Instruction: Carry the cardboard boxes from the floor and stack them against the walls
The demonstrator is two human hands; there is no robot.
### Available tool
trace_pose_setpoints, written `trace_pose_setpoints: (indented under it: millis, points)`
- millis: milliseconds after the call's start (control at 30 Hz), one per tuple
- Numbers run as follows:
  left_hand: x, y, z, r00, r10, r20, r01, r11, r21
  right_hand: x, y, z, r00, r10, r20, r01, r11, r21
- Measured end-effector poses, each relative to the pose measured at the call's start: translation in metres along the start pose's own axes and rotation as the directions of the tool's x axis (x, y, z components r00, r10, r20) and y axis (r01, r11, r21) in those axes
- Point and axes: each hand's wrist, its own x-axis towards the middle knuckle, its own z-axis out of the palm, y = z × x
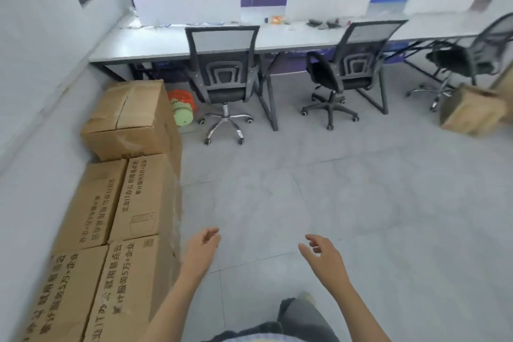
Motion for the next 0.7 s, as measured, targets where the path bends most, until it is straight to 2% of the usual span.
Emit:
trace_pose_setpoints:
  millis: [67, 133, 367, 500, 600, 700]
  points:
    - [-0.009, 0.015, 0.021, 0.995, 0.050, 0.082, -0.051, 0.999, 0.012, -0.020, 0.021, -0.018, 0.990, 0.138, -0.003, -0.138, 0.990, 0.015]
    - [-0.020, 0.031, 0.043, 0.982, 0.119, 0.149, -0.121, 0.993, 0.004, -0.040, 0.041, -0.038, 0.975, 0.217, -0.034, -0.216, 0.976, 0.036]
    - [-0.087, 0.062, 0.138, 0.905, 0.214, 0.367, -0.223, 0.975, -0.017, -0.126, 0.103, -0.121, 0.910, 0.366, -0.195, -0.338, 0.927, 0.160]
    - [-0.142, 0.060, 0.208, 0.808, 0.226, 0.544, -0.279, 0.960, 0.016, -0.186, 0.155, -0.164, 0.791, 0.491, -0.364, -0.389, 0.864, 0.320]
    - [-0.172, 0.052, 0.245, 0.730, 0.175, 0.660, -0.316, 0.944, 0.099, -0.225, 0.190, -0.172, 0.697, 0.616, -0.367, -0.461, 0.777, 0.428]
    - [-0.185, 0.059, 0.278, 0.689, 0.155, 0.708, -0.339, 0.932, 0.125, -0.243, 0.219, -0.180, 0.647, 0.677, -0.351, -0.469, 0.716, 0.517]
